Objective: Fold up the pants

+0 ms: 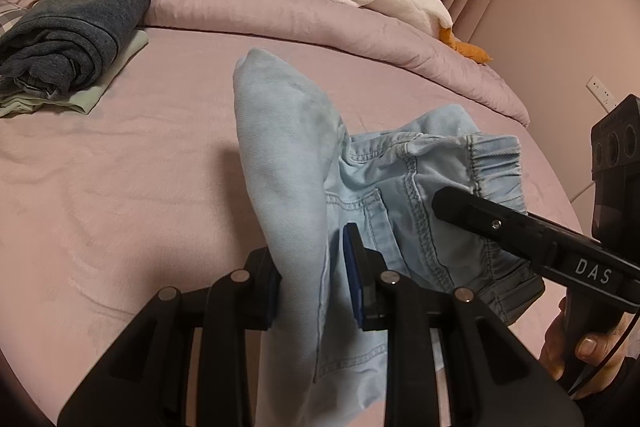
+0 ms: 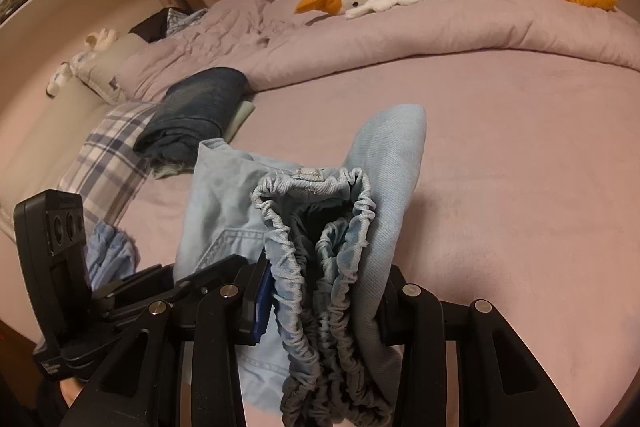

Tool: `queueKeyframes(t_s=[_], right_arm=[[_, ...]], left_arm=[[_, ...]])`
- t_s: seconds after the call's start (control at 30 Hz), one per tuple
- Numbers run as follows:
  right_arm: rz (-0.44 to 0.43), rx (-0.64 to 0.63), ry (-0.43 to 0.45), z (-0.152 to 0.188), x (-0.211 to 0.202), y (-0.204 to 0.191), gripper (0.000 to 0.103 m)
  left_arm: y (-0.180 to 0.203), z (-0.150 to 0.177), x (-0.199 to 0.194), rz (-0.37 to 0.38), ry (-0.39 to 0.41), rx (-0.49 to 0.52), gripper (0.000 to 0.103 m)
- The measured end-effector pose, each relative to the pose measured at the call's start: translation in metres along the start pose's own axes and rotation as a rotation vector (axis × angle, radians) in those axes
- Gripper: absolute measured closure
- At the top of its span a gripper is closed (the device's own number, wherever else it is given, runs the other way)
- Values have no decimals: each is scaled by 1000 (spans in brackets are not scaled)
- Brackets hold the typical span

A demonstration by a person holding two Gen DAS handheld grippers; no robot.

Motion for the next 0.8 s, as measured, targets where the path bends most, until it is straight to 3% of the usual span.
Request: queueKeyframes(t_s=[0.8], right_arm=[[-5,92,-52,0,22,25,60]], left_arm=[[-10,4,25,-49,-42,7,77]])
Point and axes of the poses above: each gripper's, at about its wrist camera, not at the fingertips, and x roughly the way its jaws point, y to its right, z to its underside, the point moved 8 cm from there along x, roughly the way its jaws point
